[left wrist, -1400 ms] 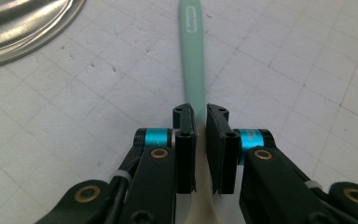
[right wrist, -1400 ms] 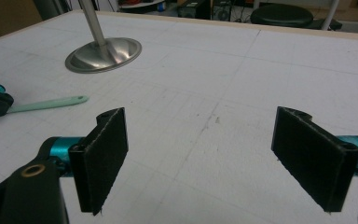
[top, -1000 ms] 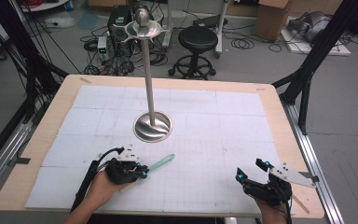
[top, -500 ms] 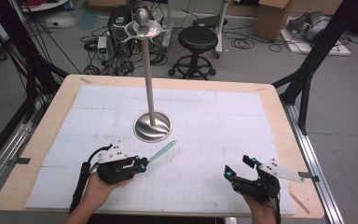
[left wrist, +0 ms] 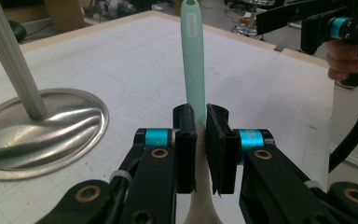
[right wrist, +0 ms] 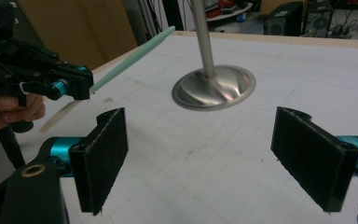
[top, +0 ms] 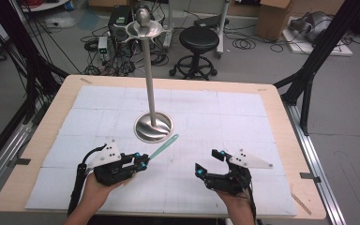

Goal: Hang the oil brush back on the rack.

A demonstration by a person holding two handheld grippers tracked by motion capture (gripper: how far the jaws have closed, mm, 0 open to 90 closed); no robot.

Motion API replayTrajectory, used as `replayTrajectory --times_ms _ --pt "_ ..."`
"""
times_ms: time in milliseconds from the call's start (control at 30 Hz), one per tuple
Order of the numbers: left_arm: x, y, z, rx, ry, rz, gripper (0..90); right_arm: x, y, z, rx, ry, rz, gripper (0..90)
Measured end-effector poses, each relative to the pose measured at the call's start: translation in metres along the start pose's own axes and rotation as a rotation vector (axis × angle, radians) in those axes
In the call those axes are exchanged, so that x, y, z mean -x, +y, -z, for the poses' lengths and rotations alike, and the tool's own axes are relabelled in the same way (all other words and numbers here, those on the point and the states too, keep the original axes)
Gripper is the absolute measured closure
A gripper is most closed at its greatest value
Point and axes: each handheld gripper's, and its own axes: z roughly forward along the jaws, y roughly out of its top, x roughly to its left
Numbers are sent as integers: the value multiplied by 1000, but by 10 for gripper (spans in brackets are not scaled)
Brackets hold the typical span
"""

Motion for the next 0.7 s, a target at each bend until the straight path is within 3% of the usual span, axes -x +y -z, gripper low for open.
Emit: replayTrajectory --times_ms 333,600,700 --pt "10 7 1 97 -22 -38 819 -15 20 -16 47 79 22 255" --pt "20 7 -2 117 -43 -55 818 -26 34 -29 62 152 17 344" --pt "23 7 -4 111 -50 -62 818 -27 36 -34 75 195 -10 376"
